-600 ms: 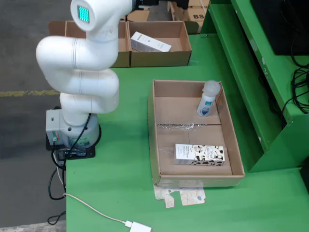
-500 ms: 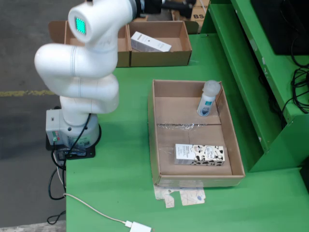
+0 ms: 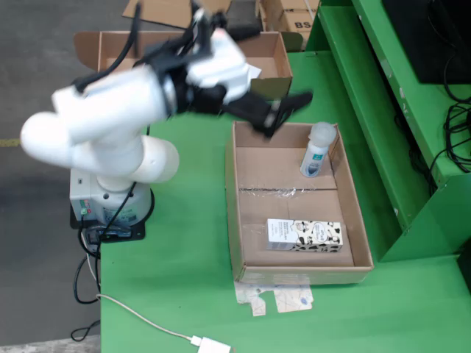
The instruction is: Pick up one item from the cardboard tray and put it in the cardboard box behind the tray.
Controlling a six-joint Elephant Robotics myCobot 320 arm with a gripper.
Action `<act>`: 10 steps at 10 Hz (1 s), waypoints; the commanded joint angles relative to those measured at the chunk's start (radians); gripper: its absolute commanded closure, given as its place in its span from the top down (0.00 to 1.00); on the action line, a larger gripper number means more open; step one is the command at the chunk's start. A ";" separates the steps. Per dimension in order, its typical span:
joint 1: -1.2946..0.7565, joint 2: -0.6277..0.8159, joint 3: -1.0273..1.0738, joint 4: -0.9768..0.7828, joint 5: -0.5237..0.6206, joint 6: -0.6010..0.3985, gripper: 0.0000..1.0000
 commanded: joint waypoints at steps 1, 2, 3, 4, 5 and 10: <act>-0.084 0.758 -0.008 0.008 -1.634 -0.469 1.00; -0.084 0.758 -0.008 0.008 -1.634 -0.615 1.00; -0.084 0.758 -0.008 0.008 -1.634 -0.756 1.00; -0.084 0.758 -0.007 0.008 -1.634 -0.910 1.00; -0.084 0.758 -0.008 0.008 -1.634 -1.009 1.00; -0.084 0.758 -0.008 0.008 -1.634 -1.372 1.00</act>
